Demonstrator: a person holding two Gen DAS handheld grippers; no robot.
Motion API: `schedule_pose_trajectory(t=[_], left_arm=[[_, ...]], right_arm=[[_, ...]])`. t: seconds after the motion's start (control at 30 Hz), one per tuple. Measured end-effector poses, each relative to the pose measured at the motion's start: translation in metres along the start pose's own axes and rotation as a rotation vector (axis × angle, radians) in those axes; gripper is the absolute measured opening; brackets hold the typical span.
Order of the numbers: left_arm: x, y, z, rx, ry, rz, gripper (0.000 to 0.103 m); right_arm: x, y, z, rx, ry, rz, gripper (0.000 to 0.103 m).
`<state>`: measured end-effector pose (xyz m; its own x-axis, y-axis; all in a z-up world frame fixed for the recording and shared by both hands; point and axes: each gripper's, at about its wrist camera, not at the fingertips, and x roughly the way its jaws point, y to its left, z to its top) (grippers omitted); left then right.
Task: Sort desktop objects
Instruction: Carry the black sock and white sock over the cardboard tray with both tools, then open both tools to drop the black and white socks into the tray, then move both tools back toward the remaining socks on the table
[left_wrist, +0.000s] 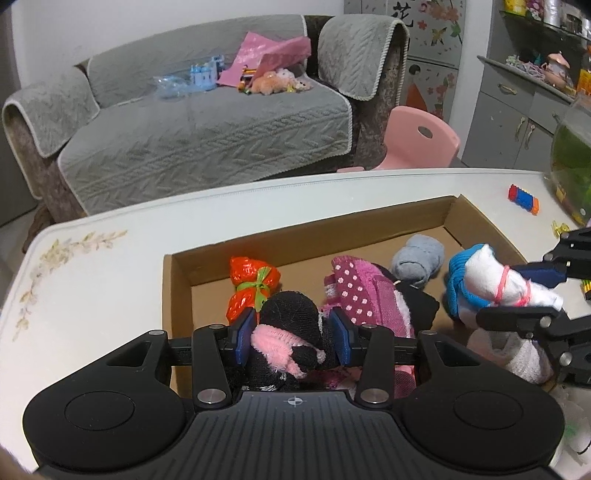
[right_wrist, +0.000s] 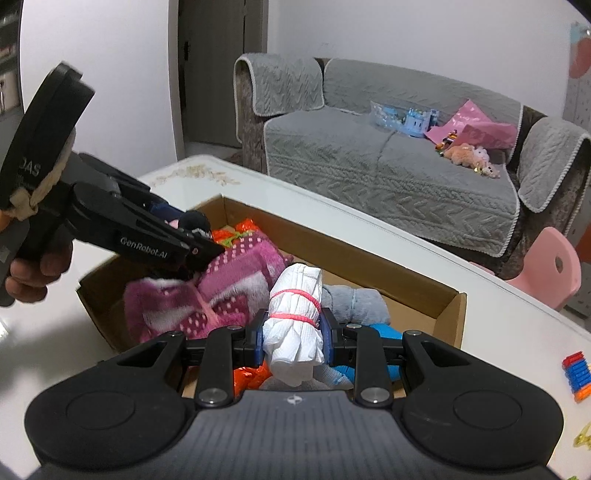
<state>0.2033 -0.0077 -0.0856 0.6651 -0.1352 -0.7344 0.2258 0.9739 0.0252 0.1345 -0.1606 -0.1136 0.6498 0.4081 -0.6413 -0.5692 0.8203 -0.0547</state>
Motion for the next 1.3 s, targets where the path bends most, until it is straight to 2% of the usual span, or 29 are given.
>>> schedule_pose_trajectory(t=[0.13,0.27,0.43,0.5,0.63,0.73,0.8,0.97,1.13,1.23,1.3], left_arm=[[0.0,0.003,-0.001,-0.01,-0.006,-0.003,0.057],[-0.007,0.0,-0.005,0.014,-0.031,0.0,0.064],[-0.017,0.003,-0.007,-0.009,-0.054,0.008,0.076],[-0.026,0.002,-0.009,-0.006,-0.072,0.006,0.077],[-0.049,-0.001,-0.014,0.002,-0.107,0.024,0.088],[-0.076,-0.001,-0.024,0.0,-0.141,0.012,0.09],[-0.096,-0.004,-0.036,-0.006,-0.157,0.007,0.095],[-0.133,-0.027,-0.076,0.048,-0.192,-0.025,0.099],[-0.142,-0.066,-0.118,0.108,-0.175,-0.109,0.102],[-0.134,-0.093,-0.132,0.135,-0.14,-0.156,0.102],[-0.129,-0.109,-0.138,0.154,-0.127,-0.18,0.101]], right_arm=[[0.004,0.003,0.0,-0.015,0.011,-0.022,0.028],[0.004,0.006,-0.001,-0.032,0.005,-0.053,0.045],[-0.009,0.005,0.0,-0.027,-0.027,-0.049,0.046],[-0.014,0.007,0.0,-0.034,-0.033,-0.051,0.046],[-0.03,0.009,0.002,-0.036,-0.055,-0.051,0.046],[-0.051,0.009,0.0,-0.029,-0.092,-0.055,0.056],[-0.068,0.008,-0.005,-0.009,-0.117,-0.053,0.068],[-0.113,0.032,-0.038,0.011,-0.157,-0.047,0.086],[-0.132,0.054,-0.086,0.014,-0.111,-0.051,0.086],[-0.127,0.057,-0.107,0.031,-0.078,-0.08,0.083],[-0.122,0.059,-0.119,0.048,-0.071,-0.091,0.077]])
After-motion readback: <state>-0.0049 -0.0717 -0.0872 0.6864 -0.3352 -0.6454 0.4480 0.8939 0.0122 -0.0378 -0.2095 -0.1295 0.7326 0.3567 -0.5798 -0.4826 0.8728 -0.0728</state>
